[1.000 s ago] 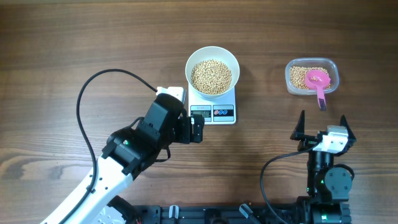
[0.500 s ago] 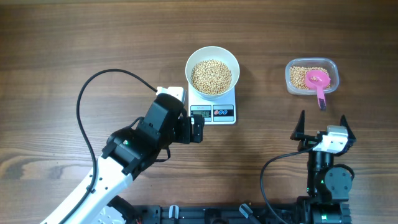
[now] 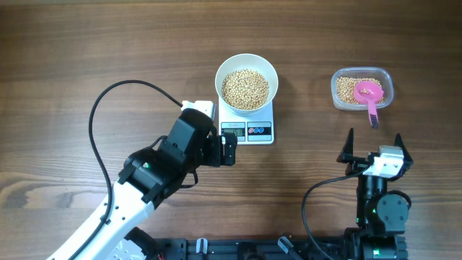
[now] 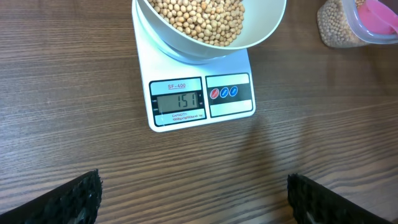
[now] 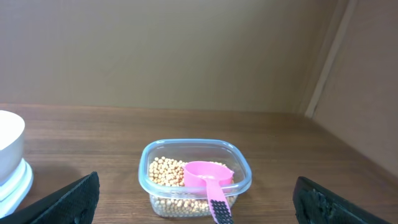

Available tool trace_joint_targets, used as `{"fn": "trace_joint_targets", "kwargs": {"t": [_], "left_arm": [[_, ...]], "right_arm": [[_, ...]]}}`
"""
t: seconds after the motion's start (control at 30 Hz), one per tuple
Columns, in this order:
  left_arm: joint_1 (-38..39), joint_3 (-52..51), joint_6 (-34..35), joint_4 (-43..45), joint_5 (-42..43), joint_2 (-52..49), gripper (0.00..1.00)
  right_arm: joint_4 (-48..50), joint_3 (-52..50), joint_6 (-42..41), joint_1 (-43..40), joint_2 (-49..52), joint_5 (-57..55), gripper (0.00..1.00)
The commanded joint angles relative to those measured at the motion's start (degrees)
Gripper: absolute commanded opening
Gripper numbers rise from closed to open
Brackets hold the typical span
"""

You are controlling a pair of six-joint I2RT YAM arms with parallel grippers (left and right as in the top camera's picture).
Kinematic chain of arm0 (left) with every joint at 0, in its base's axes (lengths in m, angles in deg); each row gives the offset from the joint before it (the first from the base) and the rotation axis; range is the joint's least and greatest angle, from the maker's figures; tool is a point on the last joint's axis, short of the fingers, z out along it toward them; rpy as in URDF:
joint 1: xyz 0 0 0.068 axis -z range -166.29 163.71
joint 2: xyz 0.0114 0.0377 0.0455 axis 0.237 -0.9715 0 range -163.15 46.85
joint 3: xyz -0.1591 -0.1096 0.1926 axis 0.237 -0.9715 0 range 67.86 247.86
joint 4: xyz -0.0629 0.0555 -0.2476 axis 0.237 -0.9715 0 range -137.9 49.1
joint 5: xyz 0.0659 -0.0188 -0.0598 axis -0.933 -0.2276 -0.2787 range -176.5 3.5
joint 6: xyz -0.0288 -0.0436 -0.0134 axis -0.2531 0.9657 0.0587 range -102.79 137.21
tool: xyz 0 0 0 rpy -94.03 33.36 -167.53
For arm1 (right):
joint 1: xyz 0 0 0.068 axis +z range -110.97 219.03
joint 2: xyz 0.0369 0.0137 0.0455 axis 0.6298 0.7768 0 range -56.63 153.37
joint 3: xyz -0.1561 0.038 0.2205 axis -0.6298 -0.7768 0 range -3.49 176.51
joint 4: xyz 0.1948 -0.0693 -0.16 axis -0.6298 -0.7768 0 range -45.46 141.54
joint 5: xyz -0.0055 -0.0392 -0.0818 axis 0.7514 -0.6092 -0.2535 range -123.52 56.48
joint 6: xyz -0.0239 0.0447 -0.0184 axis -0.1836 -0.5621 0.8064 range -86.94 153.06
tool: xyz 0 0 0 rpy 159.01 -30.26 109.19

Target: Scoop item into bowl and weigh 150g on scale

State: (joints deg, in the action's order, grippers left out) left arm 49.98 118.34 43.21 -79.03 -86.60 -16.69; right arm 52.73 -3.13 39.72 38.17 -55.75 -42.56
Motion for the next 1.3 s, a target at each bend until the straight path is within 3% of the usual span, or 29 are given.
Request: {"fn": "trace_joint_targets", "kwargs": {"t": [0.0, 1.27], "left_arm": [[0.26, 0.31, 0.33, 0.15, 0.28, 0.00, 1.00], [0.26, 0.31, 0.33, 0.15, 0.28, 0.00, 1.00]], "right_arm": [[-0.17, -0.07, -4.52, -0.24, -0.70, 1.20, 1.00], [-0.39, -0.07, -4.72, 2.56, -0.68, 3.96, 1.00]]}}
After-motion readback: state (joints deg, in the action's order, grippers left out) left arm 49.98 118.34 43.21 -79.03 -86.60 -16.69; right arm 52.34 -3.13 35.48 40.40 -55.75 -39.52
